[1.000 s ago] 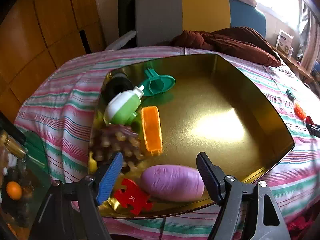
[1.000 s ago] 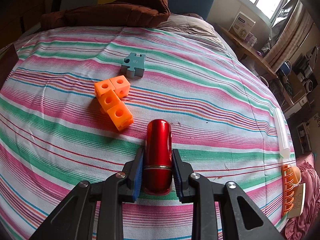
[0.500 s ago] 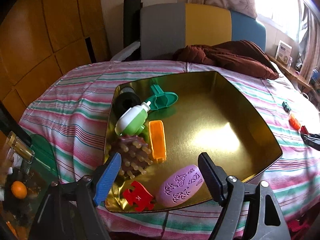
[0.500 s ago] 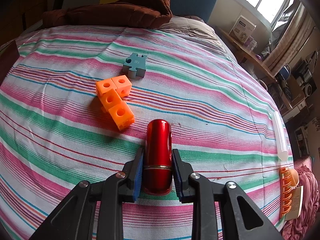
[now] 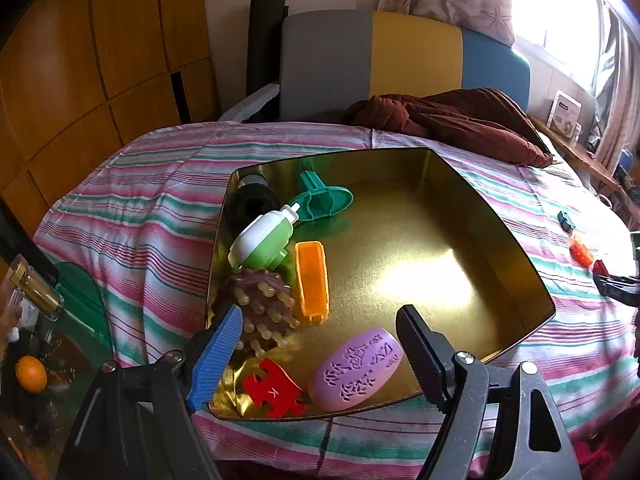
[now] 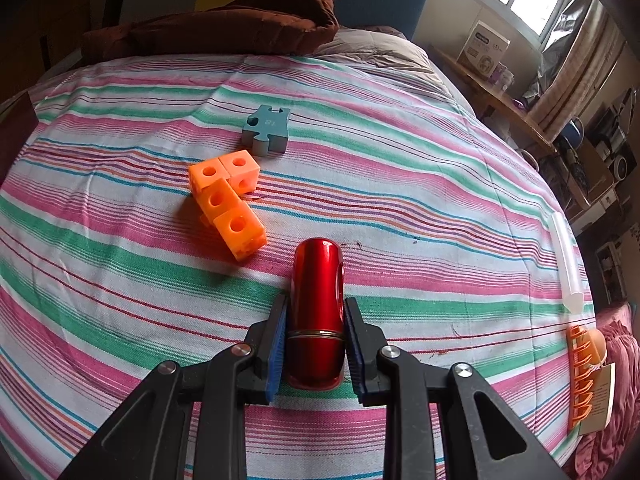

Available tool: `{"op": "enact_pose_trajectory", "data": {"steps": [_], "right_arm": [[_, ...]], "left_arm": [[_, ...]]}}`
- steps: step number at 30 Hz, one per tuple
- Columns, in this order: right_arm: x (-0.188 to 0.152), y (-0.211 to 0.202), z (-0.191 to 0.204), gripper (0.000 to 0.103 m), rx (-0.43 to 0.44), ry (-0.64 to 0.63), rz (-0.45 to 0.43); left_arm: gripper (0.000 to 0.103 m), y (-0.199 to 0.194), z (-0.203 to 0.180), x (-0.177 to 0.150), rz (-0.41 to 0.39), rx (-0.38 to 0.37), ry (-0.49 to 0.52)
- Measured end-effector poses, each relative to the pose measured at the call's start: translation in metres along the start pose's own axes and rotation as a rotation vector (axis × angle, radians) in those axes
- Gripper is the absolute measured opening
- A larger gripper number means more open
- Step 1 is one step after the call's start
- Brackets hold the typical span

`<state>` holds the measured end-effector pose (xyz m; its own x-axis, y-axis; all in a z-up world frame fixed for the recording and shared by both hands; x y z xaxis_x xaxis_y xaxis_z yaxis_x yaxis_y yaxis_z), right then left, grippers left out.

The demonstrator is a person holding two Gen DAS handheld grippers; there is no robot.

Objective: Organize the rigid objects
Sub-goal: 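Lower the purple egg into the tray and open the left gripper, then carry the red lipstick tube over the gold tray with the right gripper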

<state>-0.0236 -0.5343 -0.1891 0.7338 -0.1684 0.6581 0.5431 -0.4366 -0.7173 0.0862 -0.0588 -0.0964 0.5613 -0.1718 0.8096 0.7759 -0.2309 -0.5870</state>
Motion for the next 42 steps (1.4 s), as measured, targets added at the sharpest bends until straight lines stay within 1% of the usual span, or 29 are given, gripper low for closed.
{"op": "enact_pose_trajectory", "data": {"steps": [5, 7, 10, 14, 19, 21, 23, 24, 26, 31, 36, 42], "right_arm": [[-0.001, -0.001, -0.001, 0.026, -0.001, 0.046, 0.046], [-0.003, -0.004, -0.002, 0.026, -0.003, 0.079, 0.081], [-0.007, -0.009, 0.002, 0.026, 0.010, 0.091, 0.121], [-0.014, -0.018, 0.011, 0.026, 0.033, 0.105, 0.161], [-0.023, -0.033, 0.028, 0.026, 0.065, 0.101, 0.190], [-0.025, -0.040, 0.039, 0.026, 0.092, 0.093, 0.194], [-0.024, -0.047, 0.053, 0.026, 0.141, 0.107, 0.187], [-0.022, -0.052, 0.061, 0.026, 0.172, 0.123, 0.176], [-0.014, -0.061, 0.077, 0.026, 0.204, 0.130, 0.144], [0.017, -0.089, 0.127, 0.026, 0.310, 0.095, 0.053], [0.046, -0.111, 0.171, 0.026, 0.381, 0.046, -0.018], [0.064, -0.126, 0.202, 0.026, 0.439, 0.030, -0.066]], "left_arm": [[0.080, 0.000, 0.000, 0.001, -0.004, -0.007, -0.007], [0.080, 0.001, 0.000, 0.001, -0.004, -0.008, -0.007], [0.080, 0.001, 0.000, 0.001, -0.005, -0.008, -0.007], [0.080, 0.001, -0.002, -0.001, -0.002, -0.012, -0.006], [0.080, 0.002, -0.002, -0.003, 0.000, -0.015, -0.012], [0.080, 0.001, -0.001, -0.004, 0.001, -0.017, -0.014], [0.080, 0.000, -0.001, -0.005, 0.000, -0.017, -0.015], [0.080, 0.000, -0.001, -0.005, -0.001, -0.016, -0.015], [0.080, -0.001, 0.000, -0.005, -0.003, -0.015, -0.014], [0.080, -0.003, 0.004, -0.007, -0.005, -0.011, -0.022], [0.080, -0.004, 0.008, -0.010, -0.001, -0.009, -0.028], [0.080, -0.005, 0.015, -0.014, -0.002, -0.001, -0.035]]}}
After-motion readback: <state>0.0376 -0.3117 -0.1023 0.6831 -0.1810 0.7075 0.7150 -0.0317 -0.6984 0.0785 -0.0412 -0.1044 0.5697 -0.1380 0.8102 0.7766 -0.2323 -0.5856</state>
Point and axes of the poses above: each gripper's, at about its wrist camera, not at the fingertips, and y roughly the way its jaws point, z to its left, x to its top, the point moved 9 cm from there along y, roughly the way its jaws point, and after that the axes turned 12 degrees about -z, right-handed, at the moved point
